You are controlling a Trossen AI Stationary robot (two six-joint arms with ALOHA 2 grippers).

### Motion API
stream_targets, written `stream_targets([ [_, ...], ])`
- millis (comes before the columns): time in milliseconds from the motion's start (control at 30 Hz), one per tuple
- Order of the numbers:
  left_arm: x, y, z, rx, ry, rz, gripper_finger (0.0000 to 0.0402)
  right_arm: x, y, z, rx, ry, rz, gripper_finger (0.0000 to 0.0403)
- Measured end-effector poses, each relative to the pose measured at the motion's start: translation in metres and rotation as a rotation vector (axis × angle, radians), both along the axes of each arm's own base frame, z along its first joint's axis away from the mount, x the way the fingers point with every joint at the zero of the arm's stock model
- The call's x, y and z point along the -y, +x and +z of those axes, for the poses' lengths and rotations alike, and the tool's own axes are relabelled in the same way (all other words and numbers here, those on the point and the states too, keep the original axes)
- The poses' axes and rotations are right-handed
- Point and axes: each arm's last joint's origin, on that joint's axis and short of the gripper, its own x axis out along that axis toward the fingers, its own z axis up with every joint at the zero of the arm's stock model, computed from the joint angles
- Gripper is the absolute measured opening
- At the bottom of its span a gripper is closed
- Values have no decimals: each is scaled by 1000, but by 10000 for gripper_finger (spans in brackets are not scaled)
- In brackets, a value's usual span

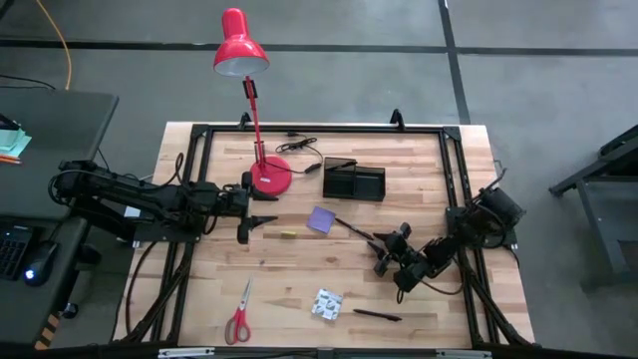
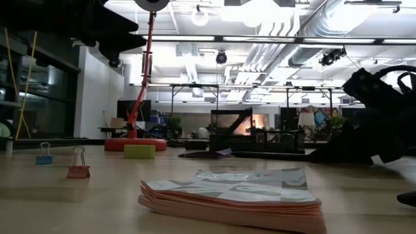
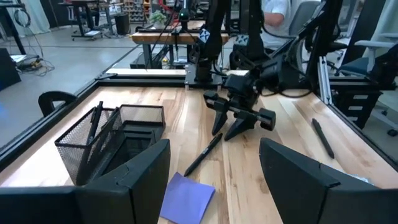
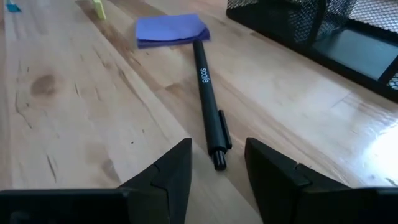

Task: Pick and place office supplies into organizer
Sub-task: Put the black pen into the black desk organizer

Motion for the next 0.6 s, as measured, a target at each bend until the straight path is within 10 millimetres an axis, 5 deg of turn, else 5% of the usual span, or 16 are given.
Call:
stream_targets([
  [233,0,0,0,3,0,0,233,4,-4,-9,24,1,-24,136],
  [600,0,0,1,8,0,-1,233,15,-7,-10,33,30,-11,64],
])
